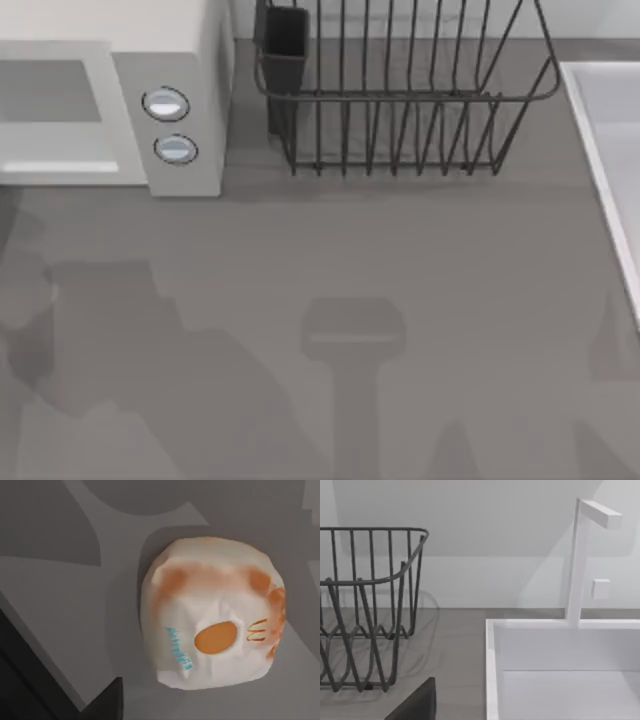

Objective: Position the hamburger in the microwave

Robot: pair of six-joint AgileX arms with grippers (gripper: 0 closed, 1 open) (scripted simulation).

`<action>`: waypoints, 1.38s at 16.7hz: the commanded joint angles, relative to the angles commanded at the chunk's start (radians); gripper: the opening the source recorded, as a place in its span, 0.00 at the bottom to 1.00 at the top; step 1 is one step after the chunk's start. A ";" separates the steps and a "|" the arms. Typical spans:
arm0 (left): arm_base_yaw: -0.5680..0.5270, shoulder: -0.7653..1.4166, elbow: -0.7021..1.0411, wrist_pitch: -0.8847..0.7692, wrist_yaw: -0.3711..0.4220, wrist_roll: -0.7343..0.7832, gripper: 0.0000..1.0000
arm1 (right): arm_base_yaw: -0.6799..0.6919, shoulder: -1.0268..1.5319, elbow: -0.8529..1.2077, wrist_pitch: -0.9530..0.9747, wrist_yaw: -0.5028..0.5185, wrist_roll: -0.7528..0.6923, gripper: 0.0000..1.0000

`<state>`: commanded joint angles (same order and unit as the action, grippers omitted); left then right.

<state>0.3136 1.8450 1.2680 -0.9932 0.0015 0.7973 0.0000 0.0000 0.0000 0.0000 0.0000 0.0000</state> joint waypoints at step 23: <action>0.001 0.144 -0.157 0.301 0.001 0.004 0.92 | 0.000 0.000 0.000 0.000 0.000 0.000 1.00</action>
<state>0.3151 1.9889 1.1106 -0.6918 0.0023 0.8009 0.0000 0.0000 0.0000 0.0000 0.0000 0.0000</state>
